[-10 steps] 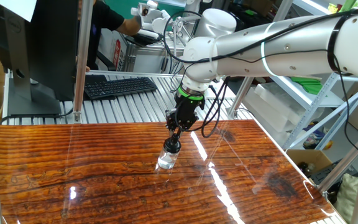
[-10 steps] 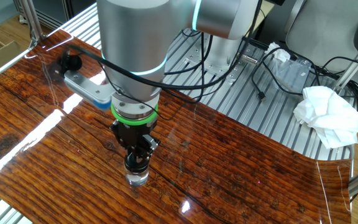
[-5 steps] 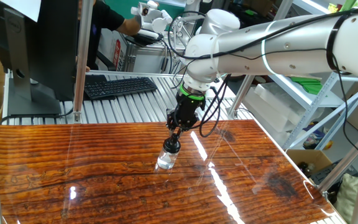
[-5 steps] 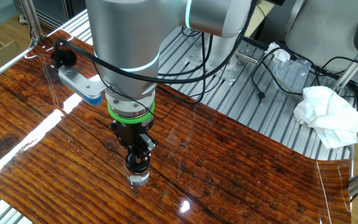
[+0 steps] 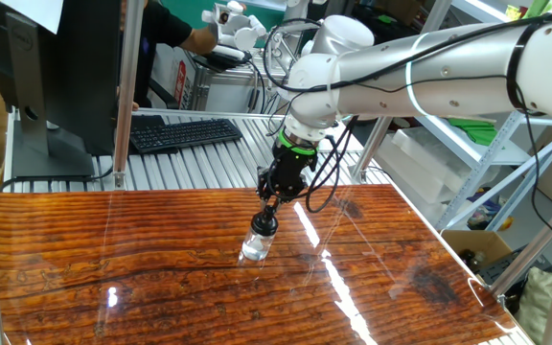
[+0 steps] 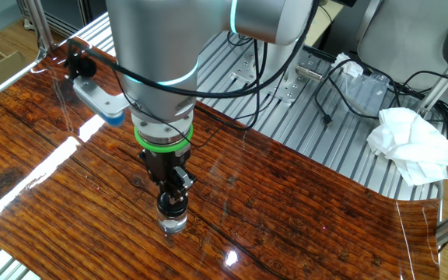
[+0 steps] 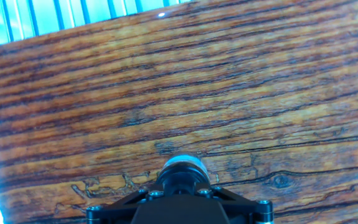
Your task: Screw the lid onto the jar
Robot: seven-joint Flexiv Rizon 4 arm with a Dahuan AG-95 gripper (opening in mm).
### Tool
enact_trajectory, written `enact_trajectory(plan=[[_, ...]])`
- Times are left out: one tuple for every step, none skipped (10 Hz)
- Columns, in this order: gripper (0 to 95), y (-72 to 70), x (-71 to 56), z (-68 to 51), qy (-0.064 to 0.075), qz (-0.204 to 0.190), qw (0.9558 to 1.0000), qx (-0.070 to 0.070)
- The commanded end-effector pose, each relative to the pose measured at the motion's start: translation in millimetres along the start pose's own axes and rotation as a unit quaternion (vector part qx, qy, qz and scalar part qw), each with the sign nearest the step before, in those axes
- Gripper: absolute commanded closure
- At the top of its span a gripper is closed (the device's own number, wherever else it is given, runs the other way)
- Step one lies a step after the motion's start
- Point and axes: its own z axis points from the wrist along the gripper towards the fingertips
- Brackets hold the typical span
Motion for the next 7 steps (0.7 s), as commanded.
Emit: enact_trajectory(plan=[[95.0,1.3,-0.3,1.7,-0.004,0.012,0.9999,-0.004],[95.0,1.8,-0.6,2.3,-0.005,0.022,0.9997,-0.007],[95.0,1.9,-0.7,2.4,-0.005,0.026,0.9996,-0.008],[95.0,2.0,-0.8,2.5,-0.006,0.031,0.9994,-0.010],[95.0,2.3,-1.0,2.9,-0.009,0.046,0.9988,-0.013],[95.0,2.5,-1.1,3.2,-0.010,0.056,0.9983,-0.016],[95.0,2.7,-1.2,3.4,-0.012,0.062,0.9978,-0.017]])
